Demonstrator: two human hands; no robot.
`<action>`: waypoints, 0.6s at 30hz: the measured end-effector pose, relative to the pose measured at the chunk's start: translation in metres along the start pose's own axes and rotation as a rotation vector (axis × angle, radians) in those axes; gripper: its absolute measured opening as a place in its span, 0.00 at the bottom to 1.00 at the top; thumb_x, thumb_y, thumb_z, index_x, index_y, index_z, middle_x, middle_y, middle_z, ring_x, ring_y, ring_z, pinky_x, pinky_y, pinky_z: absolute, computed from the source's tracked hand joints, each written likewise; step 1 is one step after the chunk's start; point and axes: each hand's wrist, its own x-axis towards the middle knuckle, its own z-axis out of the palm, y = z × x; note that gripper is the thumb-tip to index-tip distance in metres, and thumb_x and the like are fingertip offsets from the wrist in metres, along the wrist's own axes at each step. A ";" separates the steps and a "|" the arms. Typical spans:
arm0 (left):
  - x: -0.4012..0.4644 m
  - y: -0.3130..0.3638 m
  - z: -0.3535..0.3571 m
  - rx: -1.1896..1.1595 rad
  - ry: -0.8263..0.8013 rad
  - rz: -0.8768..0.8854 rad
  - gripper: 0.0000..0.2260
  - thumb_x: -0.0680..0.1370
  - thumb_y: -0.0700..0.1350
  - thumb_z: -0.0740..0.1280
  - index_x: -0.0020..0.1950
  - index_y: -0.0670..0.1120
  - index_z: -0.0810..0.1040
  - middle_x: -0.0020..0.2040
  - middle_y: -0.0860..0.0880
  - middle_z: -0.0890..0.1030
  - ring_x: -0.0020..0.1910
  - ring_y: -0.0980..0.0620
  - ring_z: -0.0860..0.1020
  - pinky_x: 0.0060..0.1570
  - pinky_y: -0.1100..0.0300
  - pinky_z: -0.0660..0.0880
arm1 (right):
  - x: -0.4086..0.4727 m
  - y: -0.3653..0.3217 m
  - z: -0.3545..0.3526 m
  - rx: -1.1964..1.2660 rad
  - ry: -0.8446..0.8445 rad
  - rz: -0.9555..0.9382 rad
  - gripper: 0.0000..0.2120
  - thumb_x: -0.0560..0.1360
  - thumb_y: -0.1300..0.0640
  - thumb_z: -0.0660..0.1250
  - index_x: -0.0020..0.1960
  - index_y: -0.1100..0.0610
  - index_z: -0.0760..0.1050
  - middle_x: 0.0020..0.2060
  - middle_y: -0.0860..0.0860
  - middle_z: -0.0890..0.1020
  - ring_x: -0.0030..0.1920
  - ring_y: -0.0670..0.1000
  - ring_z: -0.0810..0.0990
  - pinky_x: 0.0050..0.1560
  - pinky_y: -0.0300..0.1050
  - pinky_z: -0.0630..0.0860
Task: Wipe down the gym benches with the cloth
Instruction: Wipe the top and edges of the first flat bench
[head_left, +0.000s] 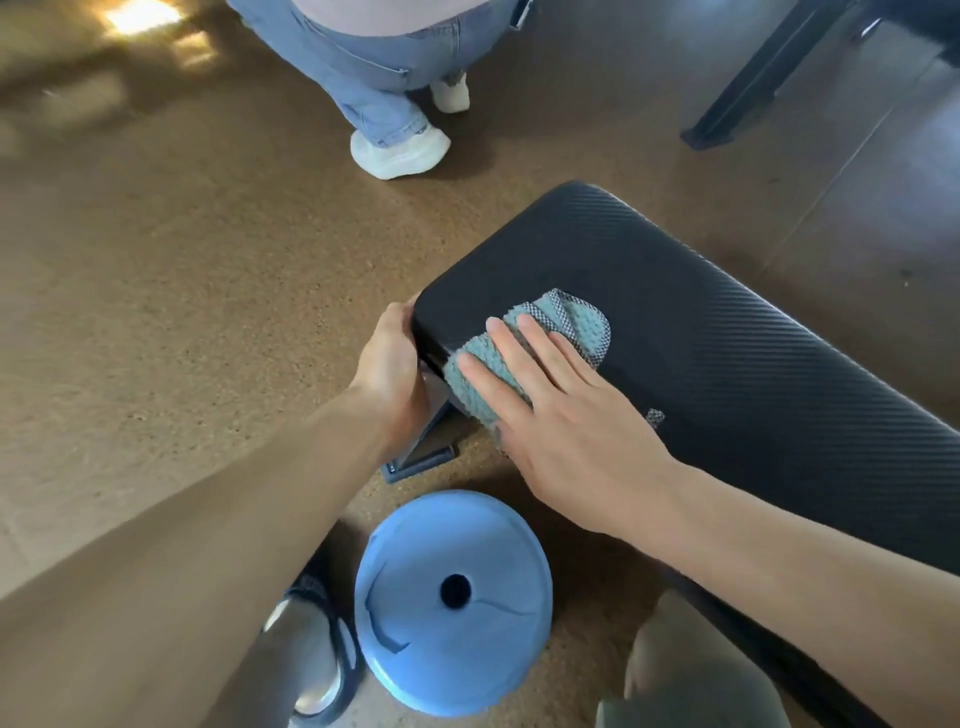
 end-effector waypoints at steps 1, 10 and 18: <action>0.004 -0.001 -0.001 -0.025 0.020 0.005 0.21 0.87 0.43 0.49 0.69 0.30 0.73 0.56 0.49 0.80 0.44 0.51 0.83 0.32 0.73 0.74 | 0.016 -0.002 0.000 0.009 0.023 -0.005 0.31 0.85 0.51 0.52 0.85 0.56 0.47 0.83 0.62 0.51 0.83 0.65 0.49 0.82 0.60 0.52; 0.020 0.000 -0.005 -0.192 0.148 -0.067 0.25 0.86 0.58 0.47 0.69 0.49 0.78 0.62 0.44 0.83 0.60 0.46 0.81 0.54 0.51 0.77 | 0.105 -0.011 -0.006 0.141 0.096 0.008 0.26 0.84 0.51 0.51 0.81 0.55 0.62 0.82 0.59 0.59 0.82 0.62 0.53 0.81 0.59 0.51; 0.017 0.001 0.011 -0.094 0.246 -0.100 0.24 0.83 0.64 0.53 0.57 0.49 0.81 0.54 0.46 0.86 0.50 0.49 0.85 0.43 0.56 0.78 | -0.019 -0.012 0.002 0.079 0.020 0.077 0.37 0.80 0.56 0.64 0.85 0.53 0.52 0.83 0.58 0.54 0.83 0.61 0.53 0.81 0.57 0.57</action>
